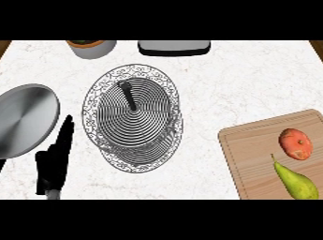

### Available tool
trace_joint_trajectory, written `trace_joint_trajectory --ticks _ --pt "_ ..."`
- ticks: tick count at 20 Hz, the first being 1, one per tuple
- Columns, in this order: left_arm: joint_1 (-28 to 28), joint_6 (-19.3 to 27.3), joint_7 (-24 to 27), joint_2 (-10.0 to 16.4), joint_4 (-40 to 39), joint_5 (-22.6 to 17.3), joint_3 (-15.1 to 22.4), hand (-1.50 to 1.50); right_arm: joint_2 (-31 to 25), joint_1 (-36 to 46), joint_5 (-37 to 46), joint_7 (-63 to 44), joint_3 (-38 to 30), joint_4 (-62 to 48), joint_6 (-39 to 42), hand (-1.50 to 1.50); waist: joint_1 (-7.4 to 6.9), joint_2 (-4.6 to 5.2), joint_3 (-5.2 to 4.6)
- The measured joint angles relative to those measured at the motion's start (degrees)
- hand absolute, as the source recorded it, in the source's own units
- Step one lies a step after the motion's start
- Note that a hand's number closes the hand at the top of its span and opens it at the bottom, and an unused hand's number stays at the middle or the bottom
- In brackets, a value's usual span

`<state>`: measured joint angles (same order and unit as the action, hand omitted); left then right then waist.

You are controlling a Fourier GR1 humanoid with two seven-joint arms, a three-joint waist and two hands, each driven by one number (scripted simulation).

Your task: Pick the squash from the cutting board and place it in the tiered basket

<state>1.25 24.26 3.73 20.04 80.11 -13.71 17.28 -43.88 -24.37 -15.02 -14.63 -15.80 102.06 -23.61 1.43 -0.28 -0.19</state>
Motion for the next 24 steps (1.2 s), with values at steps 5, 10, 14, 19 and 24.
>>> trace_joint_trajectory --ticks 5,10,14,19,24 --pt "-0.6 -0.2 -0.4 -0.6 0.1 0.6 0.6 0.0 -9.1 -3.7 7.5 -15.6 3.5 7.1 -0.2 -1.5 -1.13 0.26 0.02" --pt "-0.9 -0.7 -0.7 -1.4 -0.1 1.1 0.8 0.0 -14.2 -1.3 15.4 -33.3 7.3 14.1 -2.2 -1.5 -1.94 0.26 0.18" --pt "-1.4 -1.4 -0.3 -2.1 -0.9 1.7 0.9 0.0 -14.8 3.0 22.6 -41.7 13.2 15.2 -2.2 -1.5 -2.51 0.29 0.3" --pt "-2.2 -1.3 0.1 -3.4 -2.0 2.8 1.0 0.0 -13.6 9.9 30.0 -46.5 21.0 12.4 0.4 -1.5 -2.97 0.29 0.41" --pt "-1.5 -1.7 -0.5 -2.9 -0.8 3.0 0.7 0.0 -12.8 14.6 31.2 -50.0 25.4 8.9 4.6 -1.5 -3.21 0.29 0.4"
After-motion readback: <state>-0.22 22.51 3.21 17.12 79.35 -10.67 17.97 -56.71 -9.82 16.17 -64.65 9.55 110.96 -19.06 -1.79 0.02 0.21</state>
